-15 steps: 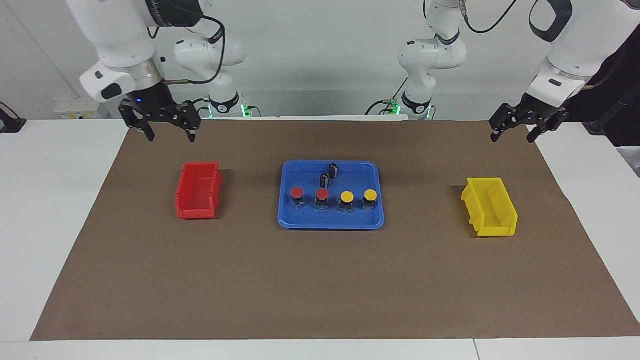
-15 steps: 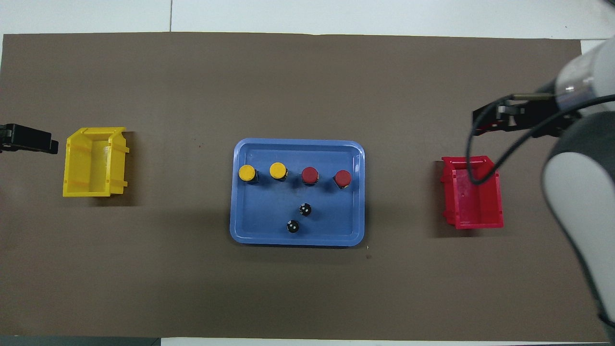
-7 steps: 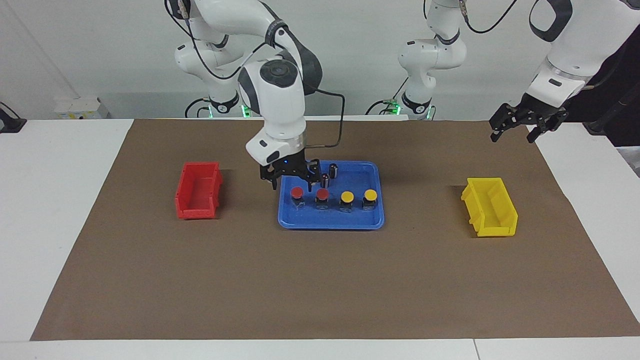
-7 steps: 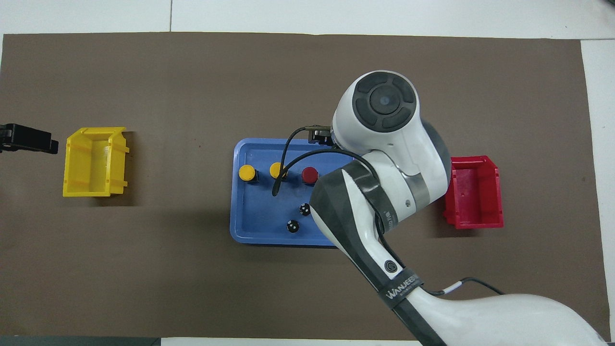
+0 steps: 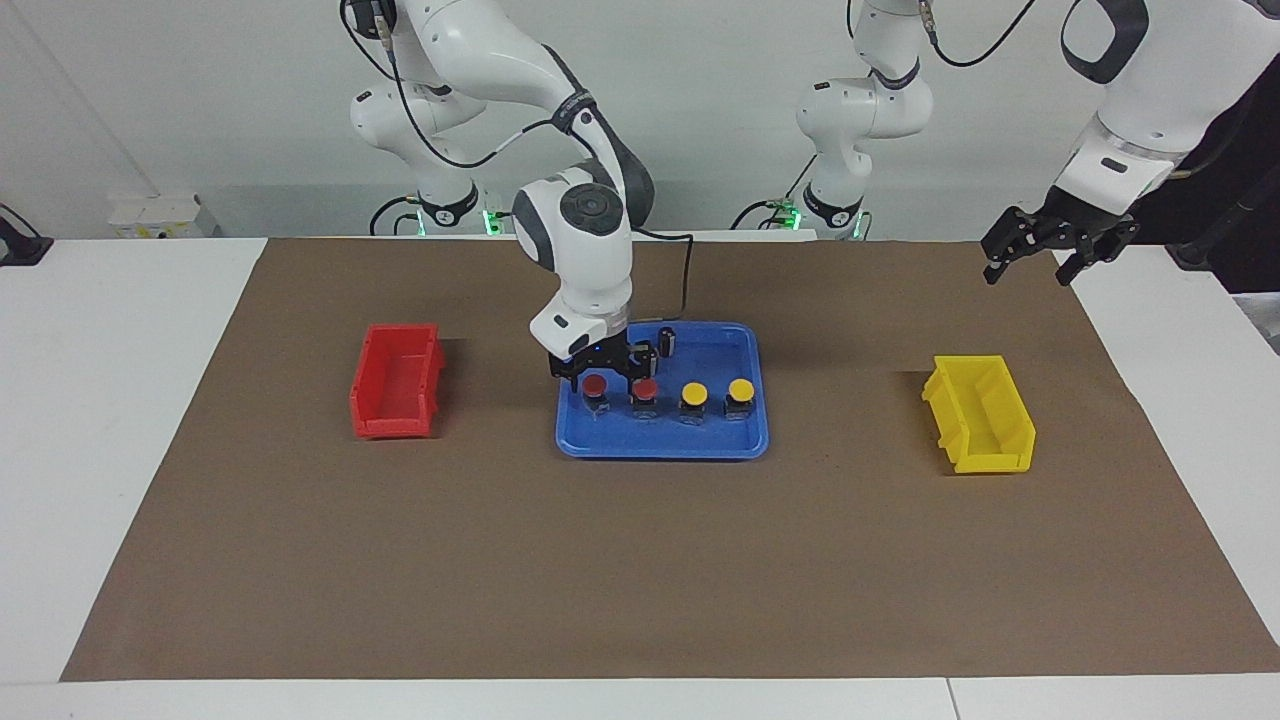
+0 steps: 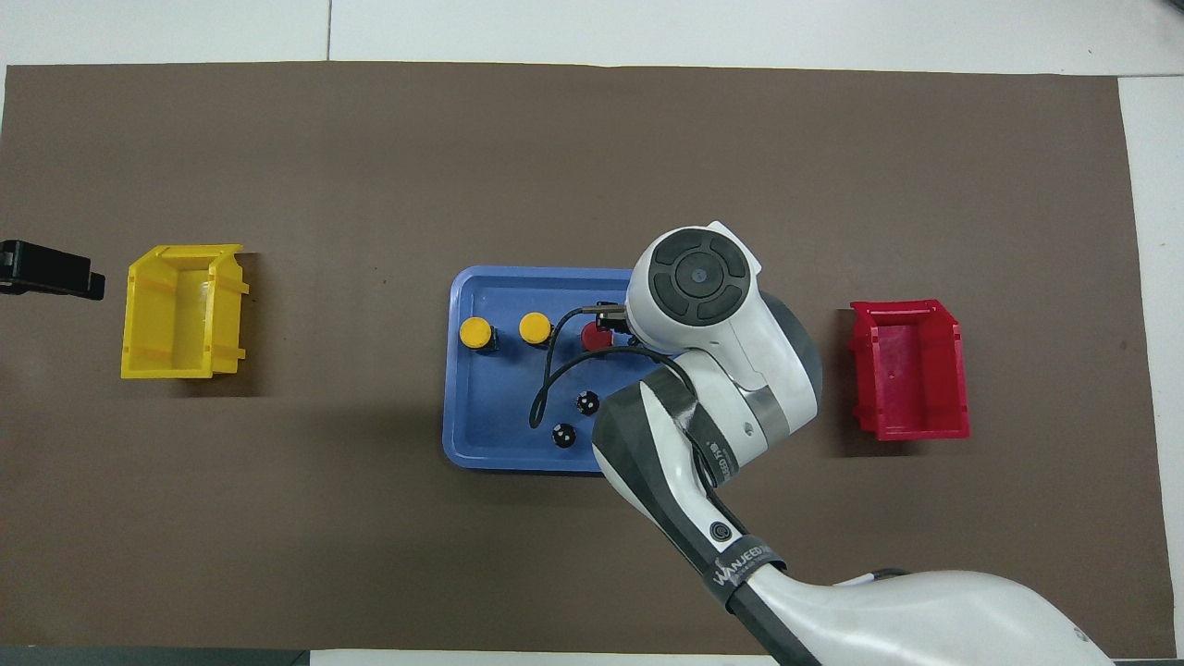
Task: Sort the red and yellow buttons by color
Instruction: 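Carry the red button to the red bin while the left gripper grasps yellow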
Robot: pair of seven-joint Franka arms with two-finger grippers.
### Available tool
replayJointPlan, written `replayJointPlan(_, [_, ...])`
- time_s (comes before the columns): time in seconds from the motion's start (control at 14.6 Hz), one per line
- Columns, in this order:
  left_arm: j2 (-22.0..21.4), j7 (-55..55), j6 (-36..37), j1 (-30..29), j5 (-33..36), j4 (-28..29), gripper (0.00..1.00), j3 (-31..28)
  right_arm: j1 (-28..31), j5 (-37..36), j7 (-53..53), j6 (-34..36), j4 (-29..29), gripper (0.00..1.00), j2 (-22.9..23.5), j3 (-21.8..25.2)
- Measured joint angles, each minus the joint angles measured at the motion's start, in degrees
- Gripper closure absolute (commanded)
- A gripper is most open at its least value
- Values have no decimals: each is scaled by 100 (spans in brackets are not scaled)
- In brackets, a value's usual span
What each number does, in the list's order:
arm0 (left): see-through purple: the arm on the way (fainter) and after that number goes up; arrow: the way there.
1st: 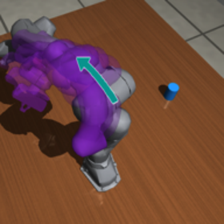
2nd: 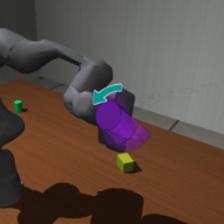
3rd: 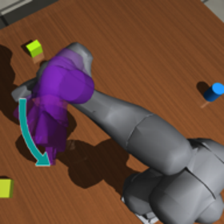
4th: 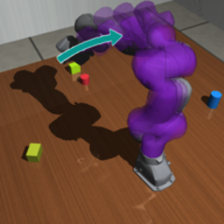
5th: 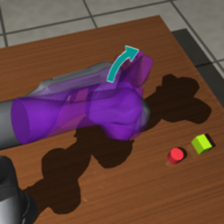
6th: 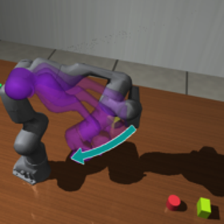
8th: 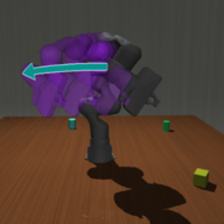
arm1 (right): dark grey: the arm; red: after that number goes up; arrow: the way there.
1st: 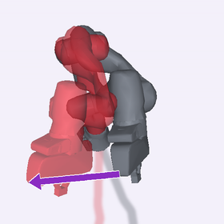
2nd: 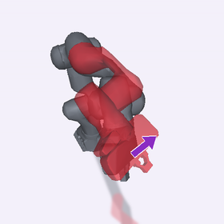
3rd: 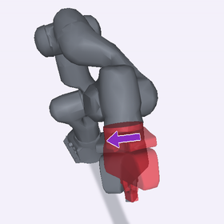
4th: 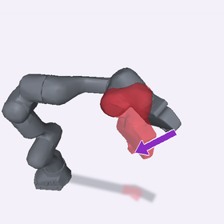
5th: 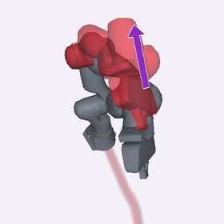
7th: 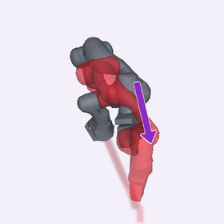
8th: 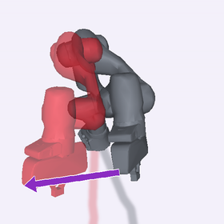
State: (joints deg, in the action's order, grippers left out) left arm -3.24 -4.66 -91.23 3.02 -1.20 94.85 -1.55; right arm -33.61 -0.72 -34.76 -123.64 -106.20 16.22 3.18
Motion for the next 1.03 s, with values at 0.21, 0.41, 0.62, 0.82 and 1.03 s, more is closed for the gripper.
replayJointPlan(0.21, [-12, 0, 48, 1, 0, 37, 0, 15, 0, 0, 1, -228, -342, 34, -130, 9])
replayJointPlan(0.41, [-47, 60, 47, 3, 0, 108, 3, 29, 0, 0, 2, -398, -580, 47, -193, 9])
replayJointPlan(0.62, [-75, 455, -204, 64, 0, 234, 11, 103, 0, 0, 2, -528, -649, 70, -223, 9])
replayJointPlan(0.82, [-111, 856, -708, 338, -2, 551, 20, 178, 1, 0, 2, -588, -646, 79, -226, 10])
replayJointPlan(1.03, [-64, 1955, -1574, 1173, -7, 1070, 27, 216, 59, -6, 11, -90, -246, 79, -246, 41])
